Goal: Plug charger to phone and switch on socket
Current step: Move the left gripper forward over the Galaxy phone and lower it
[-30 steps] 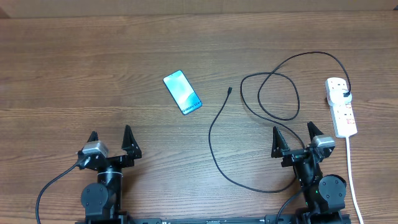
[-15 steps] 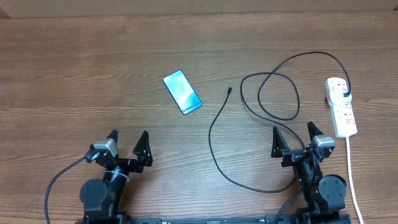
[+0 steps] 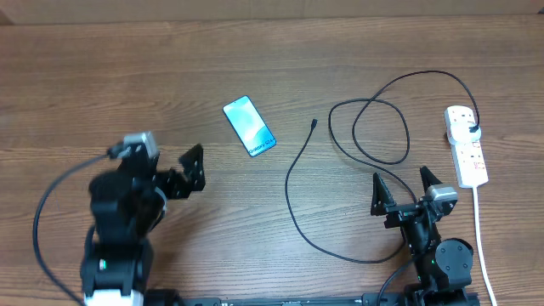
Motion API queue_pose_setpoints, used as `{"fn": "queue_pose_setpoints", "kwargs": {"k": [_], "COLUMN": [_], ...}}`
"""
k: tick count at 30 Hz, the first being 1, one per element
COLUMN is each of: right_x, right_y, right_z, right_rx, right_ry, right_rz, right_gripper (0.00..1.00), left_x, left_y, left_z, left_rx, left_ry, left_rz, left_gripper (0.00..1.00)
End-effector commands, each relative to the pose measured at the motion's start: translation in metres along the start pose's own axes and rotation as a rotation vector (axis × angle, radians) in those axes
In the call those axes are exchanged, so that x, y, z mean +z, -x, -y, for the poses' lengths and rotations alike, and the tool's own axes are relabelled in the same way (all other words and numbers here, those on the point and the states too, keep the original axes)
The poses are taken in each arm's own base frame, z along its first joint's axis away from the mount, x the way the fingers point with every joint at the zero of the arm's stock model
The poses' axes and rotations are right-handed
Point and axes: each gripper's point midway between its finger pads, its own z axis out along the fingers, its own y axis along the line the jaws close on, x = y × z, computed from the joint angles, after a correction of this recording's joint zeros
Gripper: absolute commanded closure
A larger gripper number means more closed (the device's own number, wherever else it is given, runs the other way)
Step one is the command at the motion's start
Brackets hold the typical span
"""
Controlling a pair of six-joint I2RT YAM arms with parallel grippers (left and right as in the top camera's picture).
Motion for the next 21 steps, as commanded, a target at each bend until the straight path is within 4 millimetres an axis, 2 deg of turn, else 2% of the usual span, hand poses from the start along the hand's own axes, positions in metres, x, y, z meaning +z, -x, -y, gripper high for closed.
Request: {"fn": "queue_pose_setpoints", "kwargs": {"k": [1, 6, 9, 14, 21], "right_x": [0.0, 0.0, 0.0, 0.0, 0.0], "right_y": [-0.002, -0.002, -0.002, -0.002, -0.002], "right_z": [0.002, 0.002, 0.002, 0.002, 0.002], "right_rx": [0.002, 0.002, 0.002, 0.002, 0.002], "right_ry": [-0.01, -0.01, -0.01, -0.01, -0.01], "right_rz": [0.006, 0.006, 0.006, 0.006, 0.006], "right_gripper": [0.0, 0.0, 0.0, 0.0, 0.0], "left_x": [0.014, 0.045, 0.066, 0.099, 0.134], "left_y": [0.016, 0.01, -0.001, -0.03, -0.065], "left_z": [0.014, 0.043, 0.062, 0.066, 0.086], "left_rx": [0.064, 0.186, 0.236, 0.131, 0.066], "left_ry": [0.033, 0.098, 0.102, 0.147, 0.02], "left_rz": [-0.048, -0.143, -0.217, -0.386, -0.509], "left_gripper": [0.0, 0.0, 0.0, 0.0, 0.0]}}
